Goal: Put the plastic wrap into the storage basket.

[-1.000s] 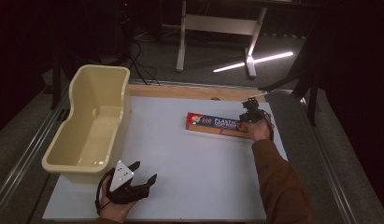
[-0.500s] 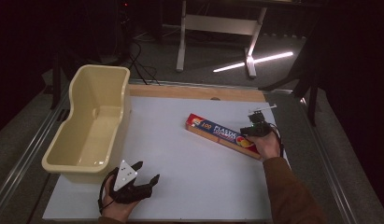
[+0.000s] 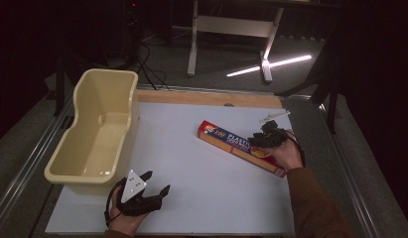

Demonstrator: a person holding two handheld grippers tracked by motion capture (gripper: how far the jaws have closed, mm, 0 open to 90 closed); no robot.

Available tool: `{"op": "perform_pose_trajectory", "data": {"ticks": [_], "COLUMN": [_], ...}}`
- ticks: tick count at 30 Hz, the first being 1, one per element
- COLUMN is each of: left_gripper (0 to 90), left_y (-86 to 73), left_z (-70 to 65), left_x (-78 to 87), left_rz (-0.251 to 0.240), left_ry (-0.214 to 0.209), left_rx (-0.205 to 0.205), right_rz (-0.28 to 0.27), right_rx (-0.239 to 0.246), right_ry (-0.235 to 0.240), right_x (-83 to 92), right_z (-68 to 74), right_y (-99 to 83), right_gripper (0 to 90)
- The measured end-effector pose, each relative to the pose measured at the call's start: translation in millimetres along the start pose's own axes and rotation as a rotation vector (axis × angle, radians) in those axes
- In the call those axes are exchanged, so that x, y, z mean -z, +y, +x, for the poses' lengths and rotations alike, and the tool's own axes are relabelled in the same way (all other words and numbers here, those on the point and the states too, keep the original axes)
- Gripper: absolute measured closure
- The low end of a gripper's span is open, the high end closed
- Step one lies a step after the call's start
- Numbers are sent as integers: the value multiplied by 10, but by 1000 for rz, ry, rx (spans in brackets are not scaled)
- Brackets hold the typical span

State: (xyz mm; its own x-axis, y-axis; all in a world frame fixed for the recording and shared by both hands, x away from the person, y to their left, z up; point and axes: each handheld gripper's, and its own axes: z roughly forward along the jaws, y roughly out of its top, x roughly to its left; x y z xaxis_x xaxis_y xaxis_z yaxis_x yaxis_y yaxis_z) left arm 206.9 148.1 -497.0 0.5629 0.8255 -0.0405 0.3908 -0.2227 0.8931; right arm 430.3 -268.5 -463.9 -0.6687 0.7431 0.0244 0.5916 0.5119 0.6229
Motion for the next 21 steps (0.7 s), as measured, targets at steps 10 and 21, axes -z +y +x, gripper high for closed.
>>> {"op": "perform_pose_trajectory", "data": {"ticks": [10,21], "left_gripper": [263,263], "left_y": [2,1], "left_z": [-1,-6], "left_x": [2,-4], "left_rz": [-1,2], "left_ry": [-2,-3], "left_rx": [-1,-2], "right_rz": [100,243], "right_rx": [150,256], "right_ry": [94,95], "right_x": [-108,-318], "right_z": [94,210], "right_y": [105,191], "right_gripper": [349,253]}}
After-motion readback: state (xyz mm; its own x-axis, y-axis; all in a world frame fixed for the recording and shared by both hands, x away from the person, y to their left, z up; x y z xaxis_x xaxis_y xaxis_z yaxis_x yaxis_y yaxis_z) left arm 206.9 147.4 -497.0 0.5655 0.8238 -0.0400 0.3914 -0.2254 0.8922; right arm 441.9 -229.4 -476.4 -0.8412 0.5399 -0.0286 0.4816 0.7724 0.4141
